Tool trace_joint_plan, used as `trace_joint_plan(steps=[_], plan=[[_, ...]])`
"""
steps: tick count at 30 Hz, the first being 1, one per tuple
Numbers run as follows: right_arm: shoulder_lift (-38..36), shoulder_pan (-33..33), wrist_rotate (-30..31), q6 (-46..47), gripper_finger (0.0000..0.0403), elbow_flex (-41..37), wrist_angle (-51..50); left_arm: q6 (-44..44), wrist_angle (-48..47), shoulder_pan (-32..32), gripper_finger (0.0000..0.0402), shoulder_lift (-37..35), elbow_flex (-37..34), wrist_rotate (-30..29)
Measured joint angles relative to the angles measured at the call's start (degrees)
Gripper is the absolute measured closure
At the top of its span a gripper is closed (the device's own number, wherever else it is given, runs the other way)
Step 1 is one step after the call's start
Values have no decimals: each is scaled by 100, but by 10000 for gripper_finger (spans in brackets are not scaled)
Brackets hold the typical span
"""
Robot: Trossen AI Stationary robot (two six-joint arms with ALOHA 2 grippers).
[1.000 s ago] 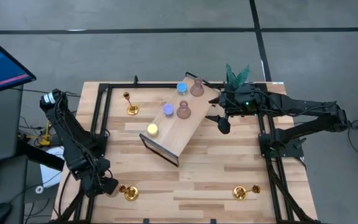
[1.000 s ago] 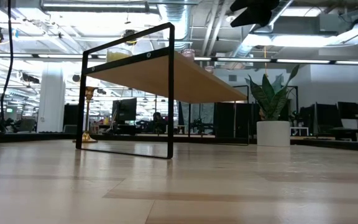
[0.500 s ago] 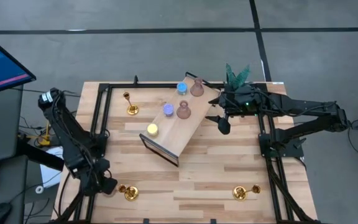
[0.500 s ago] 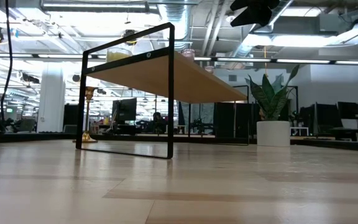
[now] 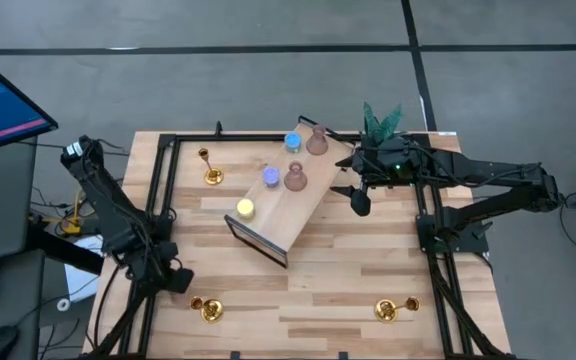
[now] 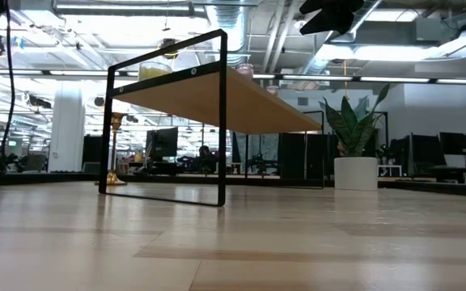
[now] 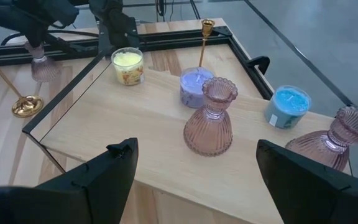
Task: Pick & Place candle stick holders
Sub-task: Put the glass candle holder on the shelf
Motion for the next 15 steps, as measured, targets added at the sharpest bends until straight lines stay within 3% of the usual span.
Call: trace_joint_plan(steps=[9, 15], plan=[[1, 0, -1, -45, 85, 0, 0, 12, -963, 484, 374, -580, 339, -59], [17, 0, -4, -231, 85, 0, 224, 164, -1678, 863, 374, -795, 963, -627]])
